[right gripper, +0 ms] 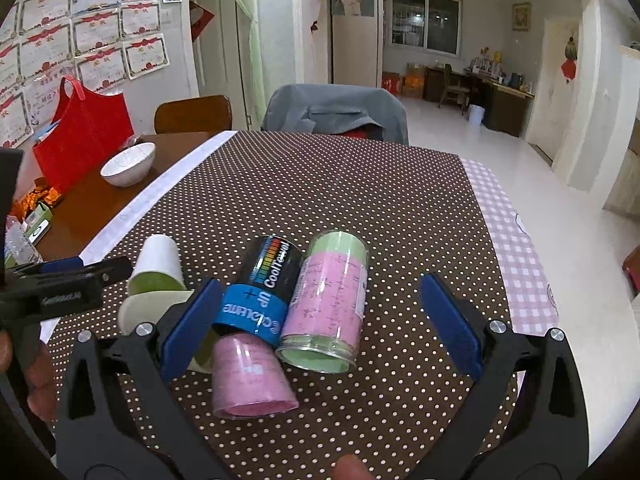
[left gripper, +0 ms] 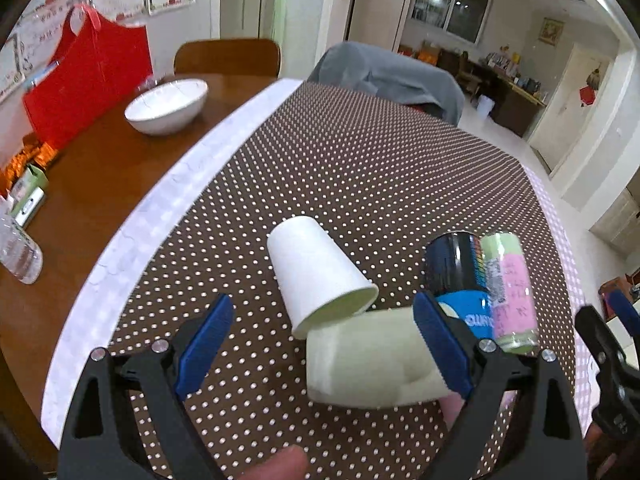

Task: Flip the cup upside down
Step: 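Move the left gripper down onto the white paper cup lying sideways, then close the left gripper on the white cup and lift it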

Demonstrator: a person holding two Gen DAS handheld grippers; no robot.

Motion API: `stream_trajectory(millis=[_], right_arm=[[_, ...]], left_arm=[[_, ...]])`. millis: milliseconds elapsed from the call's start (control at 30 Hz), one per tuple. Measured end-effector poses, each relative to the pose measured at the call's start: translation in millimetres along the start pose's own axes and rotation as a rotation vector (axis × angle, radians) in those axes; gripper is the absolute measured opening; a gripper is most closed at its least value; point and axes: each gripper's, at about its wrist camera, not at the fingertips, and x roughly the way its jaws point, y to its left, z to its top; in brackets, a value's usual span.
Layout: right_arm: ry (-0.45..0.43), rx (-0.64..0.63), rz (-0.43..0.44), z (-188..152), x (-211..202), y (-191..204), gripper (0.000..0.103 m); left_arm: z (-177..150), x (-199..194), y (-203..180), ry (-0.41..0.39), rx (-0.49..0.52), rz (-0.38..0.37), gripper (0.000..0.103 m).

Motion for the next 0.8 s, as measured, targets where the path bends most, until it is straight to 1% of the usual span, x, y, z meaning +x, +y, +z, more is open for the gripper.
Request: stream_trajectory(millis=[133,233,433,533,800], right_arm=[[0.017,0.008,0.002,-1,9,-4,0.097],[0.026,0.013,0.006,-1,14,-6,0.097],[0.031,0.023,0.014,-1,19,-9,0.097],[0.030,0.025,0.013,-1,19,-11,0.097],[0.022,0.041,0.014,-1,12,-15,0.097]], left_arm=[[9,27,4,0.064,-0.035,-0.016,0.090],[14,52,9,0.131,-0.073,-0.034,0.090],[20,84,13,0.199,-0.083,-0.053,0.089],[21,98,14,0.241,-0.080,-0.088,0.080],[33,100,15,0.216,-0.019,-0.094,0.079]])
